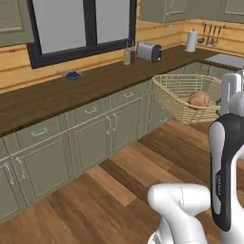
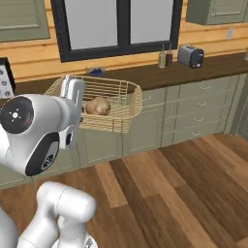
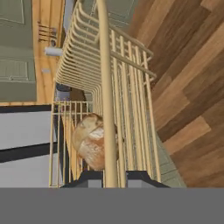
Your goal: Open the cabinet, pick up the bread from the cabinet and place it in the basket. Then move the basket to the dining counter.
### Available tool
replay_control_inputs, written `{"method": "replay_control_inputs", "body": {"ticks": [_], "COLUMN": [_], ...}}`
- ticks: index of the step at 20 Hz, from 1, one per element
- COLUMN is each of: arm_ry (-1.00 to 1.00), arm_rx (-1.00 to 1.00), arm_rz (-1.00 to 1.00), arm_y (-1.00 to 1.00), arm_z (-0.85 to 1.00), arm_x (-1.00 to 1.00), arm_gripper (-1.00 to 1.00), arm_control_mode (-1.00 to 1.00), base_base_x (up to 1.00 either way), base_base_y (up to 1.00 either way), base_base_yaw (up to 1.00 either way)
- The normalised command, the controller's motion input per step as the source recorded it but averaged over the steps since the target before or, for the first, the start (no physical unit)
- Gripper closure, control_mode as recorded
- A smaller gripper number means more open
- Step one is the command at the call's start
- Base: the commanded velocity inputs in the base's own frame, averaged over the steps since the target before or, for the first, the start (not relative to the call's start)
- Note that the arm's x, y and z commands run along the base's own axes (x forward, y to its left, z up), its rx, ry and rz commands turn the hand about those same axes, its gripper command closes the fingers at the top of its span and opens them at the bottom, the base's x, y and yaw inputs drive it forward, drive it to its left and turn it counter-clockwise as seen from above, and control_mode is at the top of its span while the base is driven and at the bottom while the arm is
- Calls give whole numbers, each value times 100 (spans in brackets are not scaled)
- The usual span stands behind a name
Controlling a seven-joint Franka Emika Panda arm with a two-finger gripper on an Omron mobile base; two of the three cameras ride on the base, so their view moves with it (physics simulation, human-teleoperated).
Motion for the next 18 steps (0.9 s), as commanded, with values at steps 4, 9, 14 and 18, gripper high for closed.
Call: {"method": "replay_control_inputs", "body": {"ticks": [4,9,14,18], "arm_ry": [0,0,0,0], "arm_rx": [0,0,0,0], "arm_rz": [0,0,0,0], "arm_y": [0,0,0,0], "arm_z": [0,0,0,0], "arm_x": [0,0,0,0], "arm_gripper": [100,100,100,100], "arm_control_mode": [100,100,100,100], "base_base_x": [51,80,82,89], "base_base_y": [17,15,83,49], "base_base_yaw": [-69,-44,-43,-45]}}
